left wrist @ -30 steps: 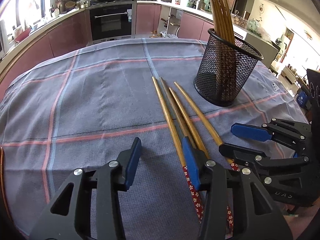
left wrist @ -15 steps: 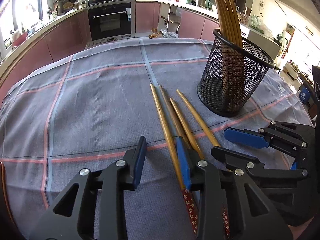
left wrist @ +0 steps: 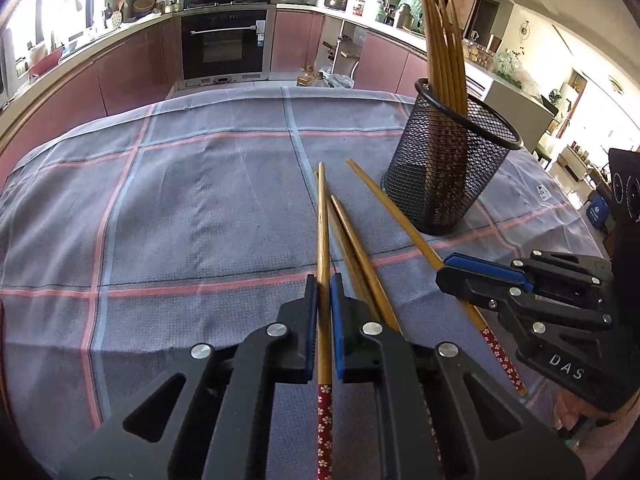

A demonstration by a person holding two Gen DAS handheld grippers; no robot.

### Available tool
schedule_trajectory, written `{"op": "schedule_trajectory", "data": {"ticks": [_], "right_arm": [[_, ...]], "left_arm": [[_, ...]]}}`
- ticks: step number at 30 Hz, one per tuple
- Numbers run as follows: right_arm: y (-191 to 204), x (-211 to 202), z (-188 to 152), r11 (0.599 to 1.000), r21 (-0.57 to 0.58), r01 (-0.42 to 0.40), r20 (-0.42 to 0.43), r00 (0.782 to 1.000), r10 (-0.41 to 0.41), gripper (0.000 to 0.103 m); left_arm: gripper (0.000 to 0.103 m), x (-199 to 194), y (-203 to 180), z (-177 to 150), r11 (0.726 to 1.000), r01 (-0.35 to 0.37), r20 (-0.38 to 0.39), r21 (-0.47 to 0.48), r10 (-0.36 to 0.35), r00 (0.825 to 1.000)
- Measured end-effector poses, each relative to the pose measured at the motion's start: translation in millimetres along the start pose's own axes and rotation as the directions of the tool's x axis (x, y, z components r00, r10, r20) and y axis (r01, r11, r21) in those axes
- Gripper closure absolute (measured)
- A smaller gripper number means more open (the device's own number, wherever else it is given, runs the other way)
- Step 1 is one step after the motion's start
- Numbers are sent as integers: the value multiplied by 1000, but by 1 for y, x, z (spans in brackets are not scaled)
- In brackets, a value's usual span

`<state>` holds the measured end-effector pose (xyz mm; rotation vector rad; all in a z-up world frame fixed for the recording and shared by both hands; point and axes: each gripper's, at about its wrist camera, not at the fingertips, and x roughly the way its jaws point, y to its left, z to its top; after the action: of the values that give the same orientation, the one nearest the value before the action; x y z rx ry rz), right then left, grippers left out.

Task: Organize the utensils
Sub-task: 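Lift both chopsticks upright with both grippers over the mesh holder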

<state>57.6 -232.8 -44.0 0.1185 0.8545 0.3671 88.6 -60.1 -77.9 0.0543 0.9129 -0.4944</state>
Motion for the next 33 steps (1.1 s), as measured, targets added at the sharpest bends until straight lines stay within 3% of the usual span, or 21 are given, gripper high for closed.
{"op": "schedule_trajectory", "data": {"ticks": [8, 18, 20, 26, 33], "right_arm": [[10, 16, -3, 999, -40, -26, -70, 997, 24, 97], [9, 23, 1, 998, -59, -7, -84, 996, 2, 97], [9, 17, 2, 998, -62, -12, -67, 998, 7, 97], [5, -20, 12, 997, -67, -33, 33, 999, 35, 97], [-9, -64, 29, 998, -38, -45, 157, 986, 50, 97]], "left_arm": [[95, 2, -11, -14, 998, 35, -44, 57, -32, 999], [89, 12, -10, -8, 995, 49, -74, 84, -43, 996], [95, 12, -11, -5, 996, 47, -71, 77, -42, 997], [95, -17, -10, 6, 993, 98, -3, 64, -98, 995], [95, -66, -12, 30, 980, 181, 102, 77, -188, 977]]}}
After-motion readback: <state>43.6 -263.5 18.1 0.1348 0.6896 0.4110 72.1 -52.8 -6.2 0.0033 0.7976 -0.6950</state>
